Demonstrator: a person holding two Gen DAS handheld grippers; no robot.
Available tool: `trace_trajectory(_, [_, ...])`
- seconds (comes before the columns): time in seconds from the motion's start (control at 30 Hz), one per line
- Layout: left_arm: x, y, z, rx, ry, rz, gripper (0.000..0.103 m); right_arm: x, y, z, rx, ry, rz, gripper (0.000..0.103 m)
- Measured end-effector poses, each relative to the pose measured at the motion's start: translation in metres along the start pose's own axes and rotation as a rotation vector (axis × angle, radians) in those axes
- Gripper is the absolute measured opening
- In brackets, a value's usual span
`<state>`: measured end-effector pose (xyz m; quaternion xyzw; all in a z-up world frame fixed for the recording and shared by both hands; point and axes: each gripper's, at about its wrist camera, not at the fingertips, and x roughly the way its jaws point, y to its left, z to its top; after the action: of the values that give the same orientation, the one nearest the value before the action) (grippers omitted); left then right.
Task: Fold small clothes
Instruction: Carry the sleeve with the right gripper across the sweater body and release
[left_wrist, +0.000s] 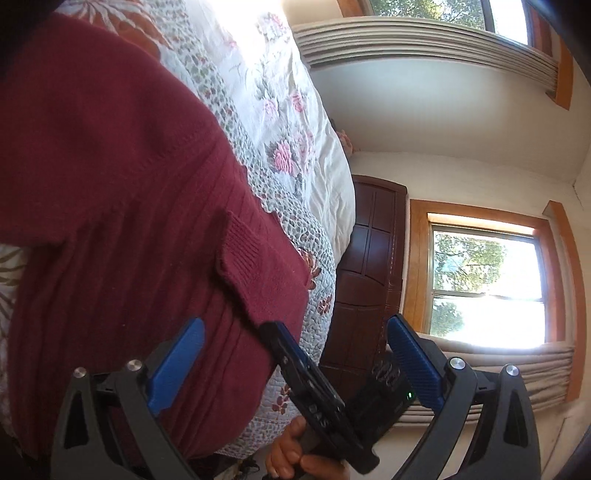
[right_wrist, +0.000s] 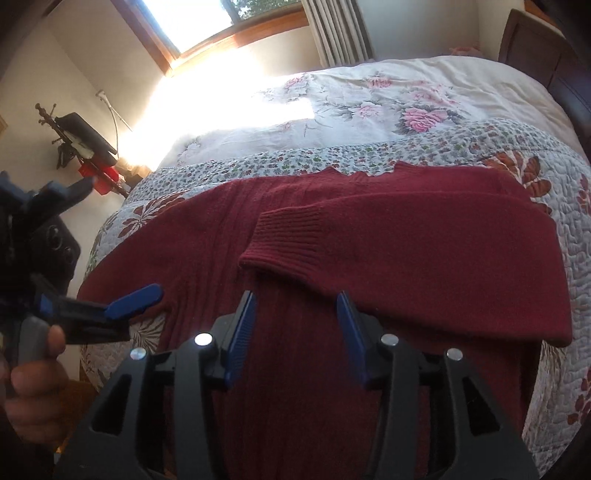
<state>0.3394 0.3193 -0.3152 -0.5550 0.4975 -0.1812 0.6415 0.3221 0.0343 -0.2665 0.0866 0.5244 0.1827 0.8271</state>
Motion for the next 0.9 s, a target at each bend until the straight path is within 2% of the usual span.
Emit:
trace_trajectory(0.1, [0.036,0.009,0.014,-0.008,0.042,0.096,0.099,-0.031,-0.027,-0.033,0.054,-0.001,-0.030,0.047])
trace_trajectory(0.27, [0.075,0.007,0.030,0.022,0.108,0.152,0.099,-0.065,-0.061,-0.085,0.195,-0.003,-0.054,0.048])
trace_trajectory(0.37, [0.093,0.010,0.038,0.031,0.173,0.236,0.098,-0.074,-0.070,-0.103,0.288,-0.003,-0.043,0.050])
trace_trajectory(0.47, [0.098,0.007,0.042,0.038,0.181,0.253,0.098,-0.077,-0.067,-0.112,0.330,-0.010,-0.026,0.051])
trace_trajectory(0.5, [0.097,0.003,0.044,0.055,0.173,0.255,0.092,-0.078,-0.066,-0.113,0.336,-0.013,-0.021,0.051])
trace_trajectory(0.53, [0.098,-0.001,0.044,0.076,0.170,0.270,0.059,-0.079,-0.065,-0.114,0.342,-0.014,-0.016,0.051])
trace_trajectory(0.57, [0.100,-0.003,0.045,0.089,0.183,0.294,0.039,-0.079,-0.063,-0.114,0.343,-0.013,-0.012,0.051])
trace_trajectory(0.6, [0.101,-0.002,0.046,0.085,0.198,0.305,0.014,-0.079,-0.061,-0.115,0.339,-0.012,-0.010,0.051])
trace_trajectory(0.73, [0.096,-0.005,0.043,0.108,0.185,0.307,0.009,-0.079,-0.055,-0.116,0.323,0.000,-0.002,0.051])
trace_trajectory(0.9, [0.062,-0.042,0.044,0.188,0.103,0.198,0.008,-0.081,-0.055,-0.119,0.331,0.004,0.001,0.051])
